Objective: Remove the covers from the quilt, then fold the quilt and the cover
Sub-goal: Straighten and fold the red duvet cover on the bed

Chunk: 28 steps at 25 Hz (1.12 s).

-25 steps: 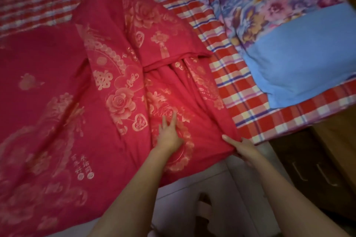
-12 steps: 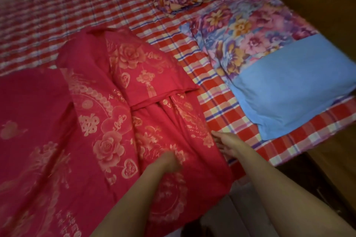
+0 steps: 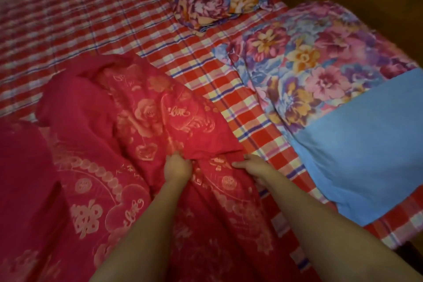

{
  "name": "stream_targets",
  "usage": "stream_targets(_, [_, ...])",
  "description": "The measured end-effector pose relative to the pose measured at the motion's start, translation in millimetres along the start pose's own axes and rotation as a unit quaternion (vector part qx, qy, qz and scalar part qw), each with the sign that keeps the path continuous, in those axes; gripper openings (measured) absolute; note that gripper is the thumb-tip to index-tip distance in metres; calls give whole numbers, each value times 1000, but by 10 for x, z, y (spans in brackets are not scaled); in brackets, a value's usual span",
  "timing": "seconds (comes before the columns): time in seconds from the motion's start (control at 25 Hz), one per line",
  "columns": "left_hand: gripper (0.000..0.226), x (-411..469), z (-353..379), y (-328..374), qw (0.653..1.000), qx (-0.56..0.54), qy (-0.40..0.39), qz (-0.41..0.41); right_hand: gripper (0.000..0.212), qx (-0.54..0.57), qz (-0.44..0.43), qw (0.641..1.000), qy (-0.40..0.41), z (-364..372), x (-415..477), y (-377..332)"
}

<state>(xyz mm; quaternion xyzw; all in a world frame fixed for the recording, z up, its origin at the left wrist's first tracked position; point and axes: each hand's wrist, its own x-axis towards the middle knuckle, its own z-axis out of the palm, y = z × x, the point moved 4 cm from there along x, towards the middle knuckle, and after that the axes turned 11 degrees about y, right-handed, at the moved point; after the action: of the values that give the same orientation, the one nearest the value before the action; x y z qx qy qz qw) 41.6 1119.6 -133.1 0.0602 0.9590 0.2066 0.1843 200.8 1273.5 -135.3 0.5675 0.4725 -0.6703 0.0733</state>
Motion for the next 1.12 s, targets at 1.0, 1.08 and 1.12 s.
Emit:
stream_targets(1.0, [34,-1264,649,970,876,-453,-31,-161,56,-155,-165,974,-15,-359,91,-303])
stream_targets(1.08, [28,-1396,570,1023,855,-498,-43,-139,32,-34,-175,983,-47,-493,1,-550])
stream_targets(1.12, [33,-1492,553,1008,865,-477,-57,-142,21,47,-185,980,-60,-624,-96,-701])
